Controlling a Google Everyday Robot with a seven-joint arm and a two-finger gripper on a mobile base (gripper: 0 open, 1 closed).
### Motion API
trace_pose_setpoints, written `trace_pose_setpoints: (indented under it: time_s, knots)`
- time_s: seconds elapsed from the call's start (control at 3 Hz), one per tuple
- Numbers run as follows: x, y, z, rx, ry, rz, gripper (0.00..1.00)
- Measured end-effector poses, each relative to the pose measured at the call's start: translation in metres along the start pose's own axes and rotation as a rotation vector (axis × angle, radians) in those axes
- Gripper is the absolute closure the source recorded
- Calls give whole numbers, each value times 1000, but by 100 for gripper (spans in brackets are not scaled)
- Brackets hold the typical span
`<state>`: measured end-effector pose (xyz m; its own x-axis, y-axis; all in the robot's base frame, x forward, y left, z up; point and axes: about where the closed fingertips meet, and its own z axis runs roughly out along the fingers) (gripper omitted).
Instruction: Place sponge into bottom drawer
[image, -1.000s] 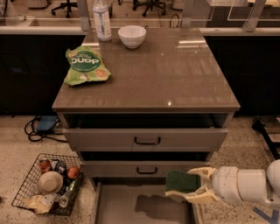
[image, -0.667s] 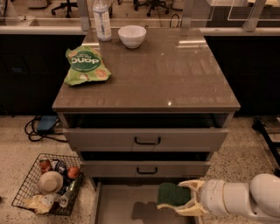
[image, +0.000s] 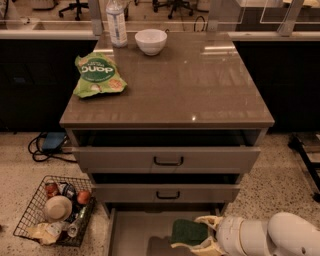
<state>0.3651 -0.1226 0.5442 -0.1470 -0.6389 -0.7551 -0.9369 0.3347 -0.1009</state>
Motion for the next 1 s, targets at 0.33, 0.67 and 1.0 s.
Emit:
trace_pose_setpoints:
  time_s: [0.33, 0.67, 1.0]
  knots:
    - [5, -1, 16, -23, -15, 20, 100]
    - [29, -1, 67, -63, -26, 64, 100]
    - [58, 3, 127, -90, -35, 108, 100]
